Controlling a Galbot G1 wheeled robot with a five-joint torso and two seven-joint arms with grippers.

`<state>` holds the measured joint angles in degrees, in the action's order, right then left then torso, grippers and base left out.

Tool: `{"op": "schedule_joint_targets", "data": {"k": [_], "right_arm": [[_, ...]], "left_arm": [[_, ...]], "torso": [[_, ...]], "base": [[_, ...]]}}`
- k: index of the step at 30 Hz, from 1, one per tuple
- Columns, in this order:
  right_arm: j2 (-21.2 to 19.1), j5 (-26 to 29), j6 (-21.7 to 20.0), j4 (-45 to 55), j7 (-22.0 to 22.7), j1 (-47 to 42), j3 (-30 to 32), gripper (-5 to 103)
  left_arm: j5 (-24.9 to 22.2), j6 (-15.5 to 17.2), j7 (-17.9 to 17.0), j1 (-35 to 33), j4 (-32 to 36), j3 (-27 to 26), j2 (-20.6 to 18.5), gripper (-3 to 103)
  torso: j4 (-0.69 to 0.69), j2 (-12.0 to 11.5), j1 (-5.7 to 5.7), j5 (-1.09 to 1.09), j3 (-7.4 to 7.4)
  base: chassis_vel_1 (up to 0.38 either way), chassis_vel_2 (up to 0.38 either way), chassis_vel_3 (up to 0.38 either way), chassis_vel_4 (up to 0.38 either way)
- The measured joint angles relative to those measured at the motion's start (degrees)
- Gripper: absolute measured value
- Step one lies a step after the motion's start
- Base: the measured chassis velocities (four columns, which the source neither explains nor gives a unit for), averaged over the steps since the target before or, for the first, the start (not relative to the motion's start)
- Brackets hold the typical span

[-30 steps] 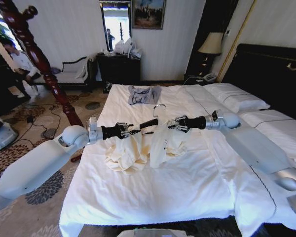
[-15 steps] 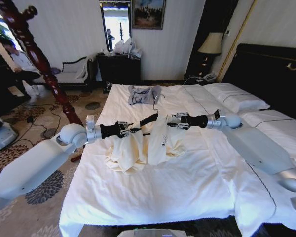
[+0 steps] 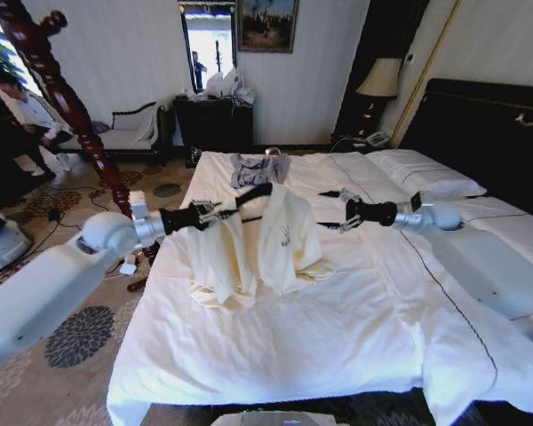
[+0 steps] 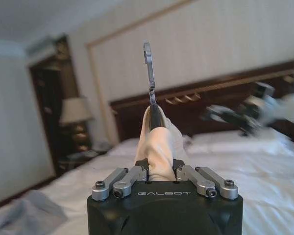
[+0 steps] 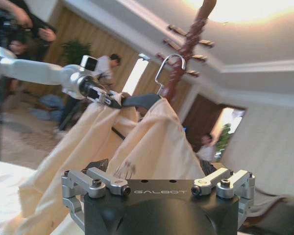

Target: Pick up the clothes from the bed and hang them on the clothes hanger.

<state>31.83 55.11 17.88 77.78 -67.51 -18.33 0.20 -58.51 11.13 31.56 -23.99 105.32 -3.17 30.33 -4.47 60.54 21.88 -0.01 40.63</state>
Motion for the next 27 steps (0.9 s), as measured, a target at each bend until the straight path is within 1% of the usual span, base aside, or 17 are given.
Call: {"op": "schedule_joint_targets", "data": {"k": [1,5,6,9,10,13,14,15,16,17,18,19,21,22,25,27], "right_arm": [[0.0,0.0,0.0,0.0,0.0,0.0,0.0,100],[0.82,-0.06,1.15,1.54,3.24,-4.05,4.43,100],[0.82,-0.06,1.15,1.54,3.24,-4.05,4.43,100],[1.48,-0.87,1.81,2.93,4.52,-7.71,7.36,100],[1.48,-0.87,1.81,2.93,4.52,-7.71,7.36,100],[1.61,-1.68,1.81,4.36,4.64,-10.74,9.2,100],[1.75,-1.91,1.81,4.75,4.63,-11.65,9.68,100],[1.82,-2.02,1.82,4.88,4.62,-12.1,9.92,100],[1.82,-2.02,1.82,4.88,4.62,-12.1,9.92,100],[2.12,-2.32,1.82,5.08,4.61,-12.9,10.44,100],[2.28,-2.45,1.81,5.14,4.6,-13.17,10.61,100],[2.63,-2.65,1.82,5.29,4.57,-13.74,10.84,100],[2.98,-2.84,1.87,5.41,4.55,-14.24,10.88,100],[2.98,-2.84,1.87,5.41,4.55,-14.24,10.88,100],[3.43,-3.51,2.36,5.47,4.5,-14.81,10.92,100],[3.51,-3.63,2.47,5.46,4.49,-15.05,11.11,100]], "left_arm": [[0.0,0.0,0.0,0.0,0.0,0.0,0.0,20],[-3.69,1.6,-5.79,0.94,-0.48,-3.94,-0.63,20],[-3.69,1.6,-5.79,0.94,-0.48,-3.94,-0.63,20],[-6.52,3.63,-11.37,0.9,-0.4,-7.75,-1.89,20],[-6.52,3.63,-11.37,0.9,-0.4,-7.75,-1.89,20],[-7.98,5.71,-18.93,1.02,-0.62,-11.45,-3.5,20],[-8.68,7.03,-21.57,1.37,-0.69,-12.63,-4.35,20],[-9.1,7.69,-22.54,1.54,-0.71,-13.06,-4.71,20],[-9.1,7.69,-22.54,1.54,-0.71,-13.06,-4.71,20],[-10.51,10.04,-24.94,2.05,-0.74,-14.13,-5.94,20],[-11.08,11.12,-25.69,2.25,-0.77,-14.46,-6.44,20],[-12.33,13.53,-27.1,2.73,-1.09,-15.01,-7.56,20],[-13.58,16.04,-28.39,3.36,-2.02,-15.58,-8.7,20],[-13.58,16.04,-28.39,3.36,-2.02,-15.58,-8.7,20],[-14.07,19.04,-29.75,4.91,-4.53,-16.2,-9.48,20],[-14.06,19.64,-30.0,5.71,-5.39,-16.2,-9.49,20]], "torso": [[0.0,0.0,0.0,0.0,0.0],[0.01,0.0,0.0,0.0,0.0],[0.01,0.0,0.0,0.0,0.0],[0.04,0.0,0.0,0.01,0.0],[0.04,0.0,0.0,0.01,0.0],[-0.01,0.0,0.0,-0.02,0.0],[0.01,0.0,0.0,-0.01,0.0],[0.03,0.0,0.0,0.0,0.0],[0.03,0.0,0.0,0.0,0.0],[0.04,0.0,0.0,0.0,0.0],[0.04,0.01,0.0,0.0,0.0],[0.03,0.0,-0.01,0.0,0.0],[0.02,0.0,0.0,0.0,0.0],[0.02,0.0,0.0,0.0,0.0],[0.03,0.0,0.0,-0.01,0.0],[0.03,0.0,0.0,-0.01,0.0]], "base": [[0.0,0.0,0.0,0.0],[0.0,0.0,0.0,0.0],[0.0,0.0,0.0,0.0],[0.0,0.0,0.0,0.0],[0.0,0.0,0.0,0.0],[0.0,0.0,0.0,0.0],[0.0,0.0,0.0,0.0],[0.0,0.0,0.0,0.0],[0.0,0.0,0.0,0.0],[0.0,0.0,0.0,0.0],[0.0,0.0,0.0,0.0],[0.0,0.0,0.0,0.0],[0.0,0.0,0.0,0.0],[0.0,0.0,0.0,0.0],[0.0,0.0,0.0,0.0],[0.0,0.0,0.0,0.0]]}}
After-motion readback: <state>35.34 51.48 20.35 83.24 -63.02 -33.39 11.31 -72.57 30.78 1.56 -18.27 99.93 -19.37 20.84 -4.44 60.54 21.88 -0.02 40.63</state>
